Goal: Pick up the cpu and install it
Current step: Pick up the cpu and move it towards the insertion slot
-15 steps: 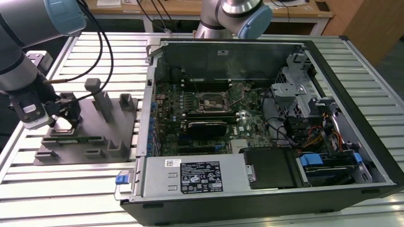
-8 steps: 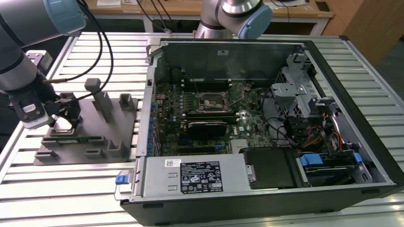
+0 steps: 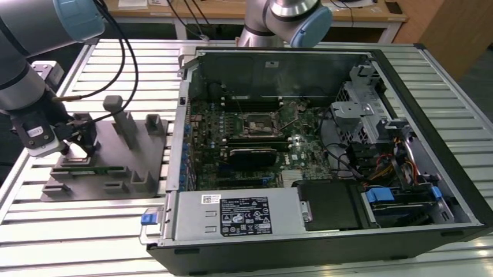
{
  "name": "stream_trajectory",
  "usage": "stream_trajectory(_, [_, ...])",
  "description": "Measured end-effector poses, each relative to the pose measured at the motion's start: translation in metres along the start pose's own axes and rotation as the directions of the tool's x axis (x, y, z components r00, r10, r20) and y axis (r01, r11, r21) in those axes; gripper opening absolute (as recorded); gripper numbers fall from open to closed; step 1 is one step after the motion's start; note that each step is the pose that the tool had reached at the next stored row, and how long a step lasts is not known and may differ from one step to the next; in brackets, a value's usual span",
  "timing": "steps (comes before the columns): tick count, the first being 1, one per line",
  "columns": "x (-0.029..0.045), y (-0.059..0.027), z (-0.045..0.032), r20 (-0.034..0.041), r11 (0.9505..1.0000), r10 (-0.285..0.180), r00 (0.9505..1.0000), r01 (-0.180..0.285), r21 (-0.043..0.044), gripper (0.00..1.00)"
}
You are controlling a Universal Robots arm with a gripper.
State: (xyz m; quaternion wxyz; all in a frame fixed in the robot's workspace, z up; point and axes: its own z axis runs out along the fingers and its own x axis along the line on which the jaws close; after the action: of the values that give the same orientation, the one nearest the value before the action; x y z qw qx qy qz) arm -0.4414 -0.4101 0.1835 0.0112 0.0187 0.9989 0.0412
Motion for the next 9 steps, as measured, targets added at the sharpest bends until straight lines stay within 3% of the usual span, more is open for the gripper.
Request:
stream_trajectory(4, [0.0001,0.0001,-0.0016,-0.0006,1.0,0.0,1.0,0.0,0.0004,0.54])
stream_trajectory(9, [-0.0002,0.0008,-0.0095,-0.0001,1.0,0.0,1.0,0.0,0.0001,0.54])
